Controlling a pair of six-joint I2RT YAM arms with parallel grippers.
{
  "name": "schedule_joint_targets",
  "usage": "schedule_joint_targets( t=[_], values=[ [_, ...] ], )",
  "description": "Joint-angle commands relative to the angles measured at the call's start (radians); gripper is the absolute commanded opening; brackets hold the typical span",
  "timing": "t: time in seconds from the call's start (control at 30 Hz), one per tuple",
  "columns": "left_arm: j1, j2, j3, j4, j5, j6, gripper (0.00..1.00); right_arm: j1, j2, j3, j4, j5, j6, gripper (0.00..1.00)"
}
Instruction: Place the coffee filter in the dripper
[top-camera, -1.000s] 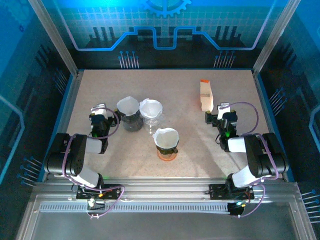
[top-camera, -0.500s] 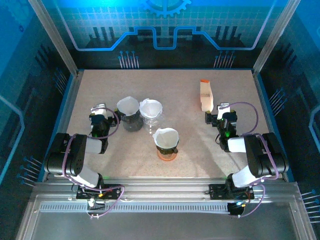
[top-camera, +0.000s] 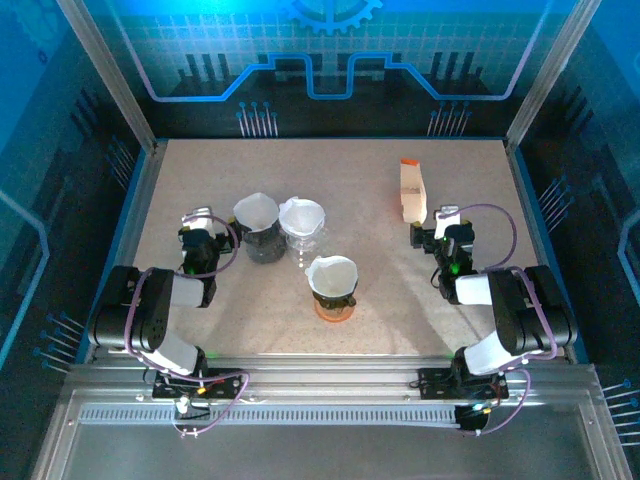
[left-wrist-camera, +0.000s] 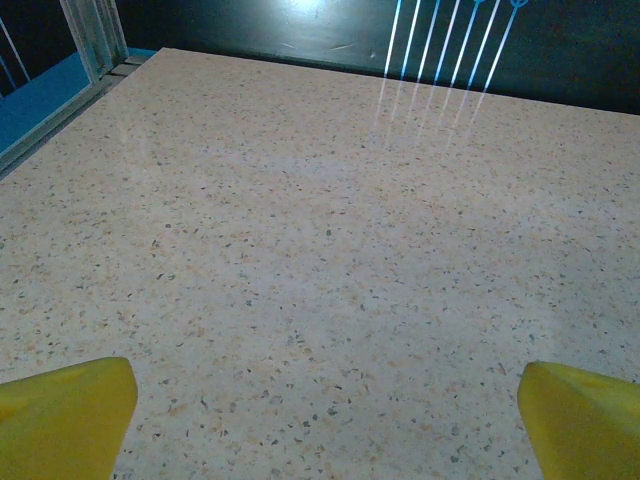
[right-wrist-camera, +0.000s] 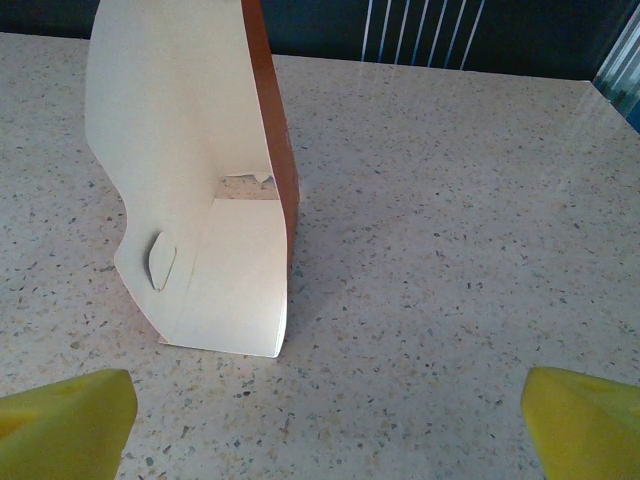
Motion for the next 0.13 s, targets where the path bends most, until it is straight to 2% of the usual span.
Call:
schedule_joint_targets(
  t=[0.0,0.1],
  values=[
    [-0.009,0.006,0.016,0.002,0.009,0.023,0.99,0.012,0.010,0.003,0.052,0.023,-0.016,1.00],
    [-0.010,0.007,0.016,0.003,0.010,0.022,0.99,0.013,0.010,0.001,0.052,0.024,-0.016,1.00]
  ],
)
